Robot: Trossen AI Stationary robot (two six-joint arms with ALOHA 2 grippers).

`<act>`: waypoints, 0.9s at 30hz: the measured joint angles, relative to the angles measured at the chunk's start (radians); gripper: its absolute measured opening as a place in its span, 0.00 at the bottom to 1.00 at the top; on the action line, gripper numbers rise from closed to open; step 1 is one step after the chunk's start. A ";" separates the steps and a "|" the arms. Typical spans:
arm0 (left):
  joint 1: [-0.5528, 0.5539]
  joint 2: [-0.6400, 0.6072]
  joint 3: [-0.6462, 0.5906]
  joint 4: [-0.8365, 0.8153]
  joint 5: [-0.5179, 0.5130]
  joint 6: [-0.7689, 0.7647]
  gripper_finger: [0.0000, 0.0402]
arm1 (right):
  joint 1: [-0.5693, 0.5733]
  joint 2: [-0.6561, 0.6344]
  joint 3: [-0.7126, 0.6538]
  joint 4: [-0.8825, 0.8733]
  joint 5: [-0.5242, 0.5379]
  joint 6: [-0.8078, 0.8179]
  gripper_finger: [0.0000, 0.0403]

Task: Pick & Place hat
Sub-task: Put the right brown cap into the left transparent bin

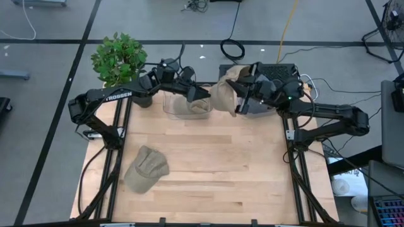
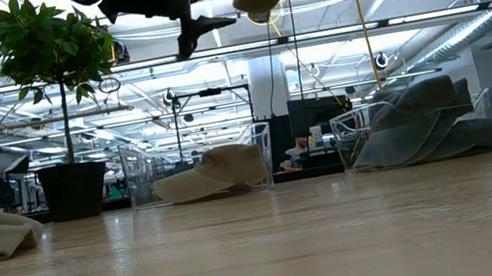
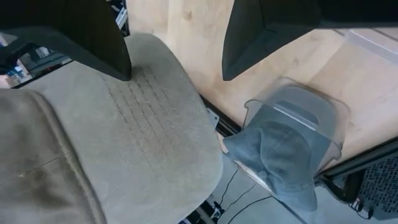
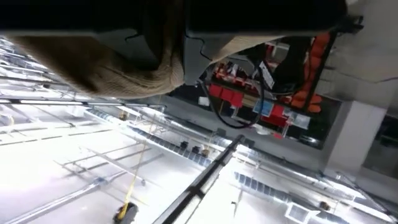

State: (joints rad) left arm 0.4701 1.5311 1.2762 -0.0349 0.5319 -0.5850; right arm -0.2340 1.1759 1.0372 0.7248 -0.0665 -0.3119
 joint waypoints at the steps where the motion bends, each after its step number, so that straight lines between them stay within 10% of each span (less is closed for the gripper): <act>1: 0.000 0.000 0.000 0.002 0.000 0.000 0.65 | 0.000 0.013 0.015 -0.006 -0.017 -0.002 0.02; 27: -0.021 0.002 0.002 0.105 0.010 -0.025 0.67 | 0.003 0.056 0.123 -0.053 -0.174 -0.101 0.02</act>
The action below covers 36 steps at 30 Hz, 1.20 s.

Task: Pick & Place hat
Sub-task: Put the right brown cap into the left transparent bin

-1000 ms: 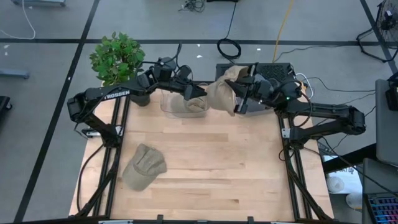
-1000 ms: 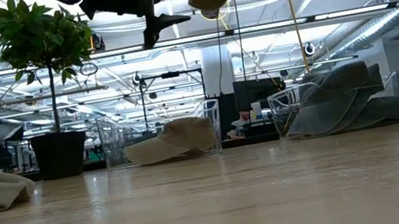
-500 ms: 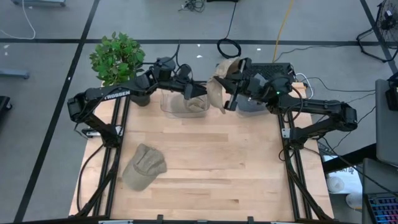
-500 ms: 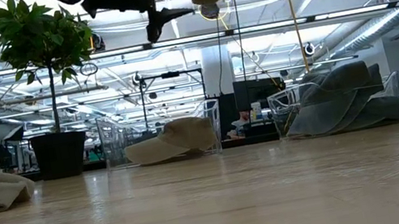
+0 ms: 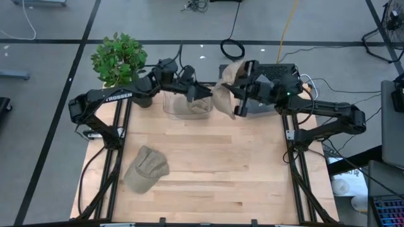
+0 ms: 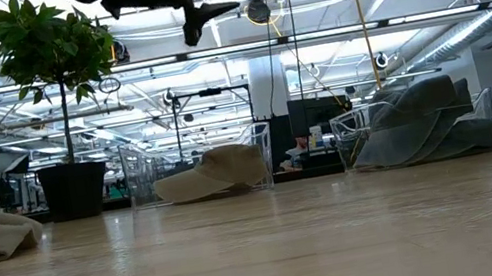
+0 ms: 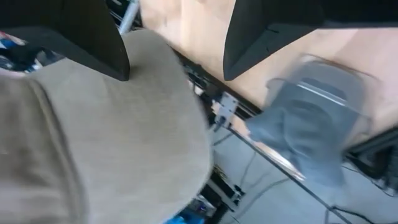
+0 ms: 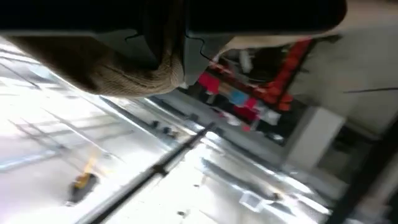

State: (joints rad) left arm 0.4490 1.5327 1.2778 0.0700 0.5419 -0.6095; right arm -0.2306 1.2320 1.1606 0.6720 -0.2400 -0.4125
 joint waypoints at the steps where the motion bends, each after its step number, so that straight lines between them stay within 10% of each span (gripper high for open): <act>1: 0.008 0.005 0.000 0.001 0.000 0.002 0.67 | 0.000 -0.004 0.000 -0.016 -0.029 -0.012 0.02; 9: 0.030 0.068 -0.043 0.038 0.001 0.046 0.67 | -0.056 -0.062 0.000 -0.458 -0.296 -0.034 0.02; 20: 0.056 0.295 -0.180 0.841 0.252 -0.388 0.67 | -0.105 -0.073 0.000 -0.527 -0.305 -0.021 0.02; 36: 0.039 0.300 -0.179 1.007 0.385 -0.516 0.67 | -0.108 -0.082 0.000 -0.521 0.197 -0.281 0.02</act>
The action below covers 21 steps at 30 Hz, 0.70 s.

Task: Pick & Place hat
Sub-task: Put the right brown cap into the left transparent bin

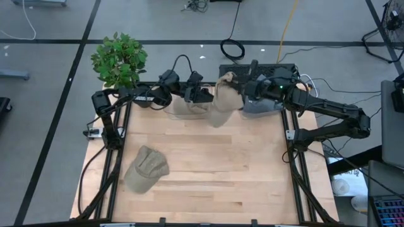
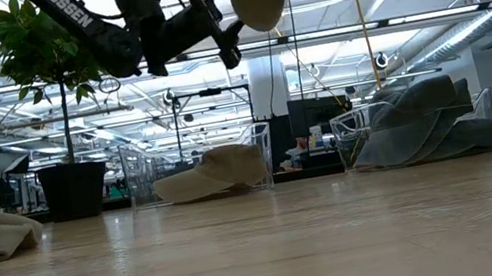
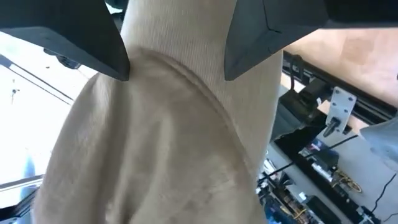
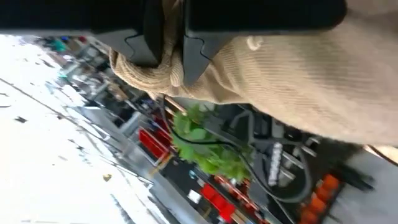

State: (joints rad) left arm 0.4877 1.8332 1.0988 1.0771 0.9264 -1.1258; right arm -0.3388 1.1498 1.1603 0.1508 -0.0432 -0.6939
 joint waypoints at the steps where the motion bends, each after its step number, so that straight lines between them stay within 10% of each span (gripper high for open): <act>1: 0.000 0.000 0.000 0.000 0.000 0.006 0.67 | 0.000 -0.003 0.000 0.001 0.014 -0.015 0.02; 21: 0.007 0.000 0.000 0.042 -0.060 -0.028 0.67 | 0.134 -0.029 -0.001 0.269 0.017 -0.215 0.02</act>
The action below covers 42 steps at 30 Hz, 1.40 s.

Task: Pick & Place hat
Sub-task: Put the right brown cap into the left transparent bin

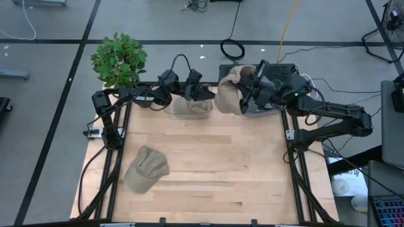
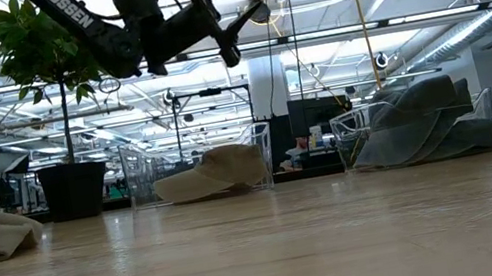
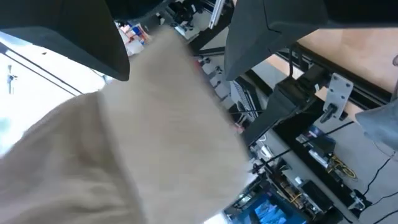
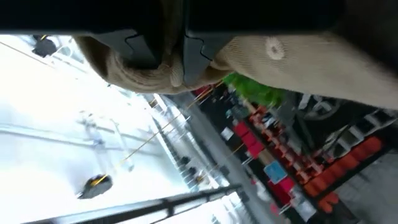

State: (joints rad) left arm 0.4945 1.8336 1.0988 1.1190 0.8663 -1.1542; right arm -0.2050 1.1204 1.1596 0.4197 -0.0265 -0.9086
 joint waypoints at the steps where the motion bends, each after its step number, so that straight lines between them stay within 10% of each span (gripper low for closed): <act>1: 0.000 0.000 0.000 0.000 -0.005 0.000 0.67 | 0.004 0.002 0.000 0.013 0.000 0.004 0.02; 21: -0.065 0.000 0.000 0.303 -0.025 -0.121 0.67 | 0.004 0.017 0.000 -0.138 0.130 0.018 0.02; 42: -0.049 0.000 0.000 0.280 -0.003 0.019 0.67 | 0.129 -0.051 0.000 -0.340 0.320 -0.019 0.02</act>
State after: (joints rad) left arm 0.4457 1.8339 1.0988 1.3994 0.8635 -1.1356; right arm -0.0762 1.0697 1.1595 0.0793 0.2938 -0.9280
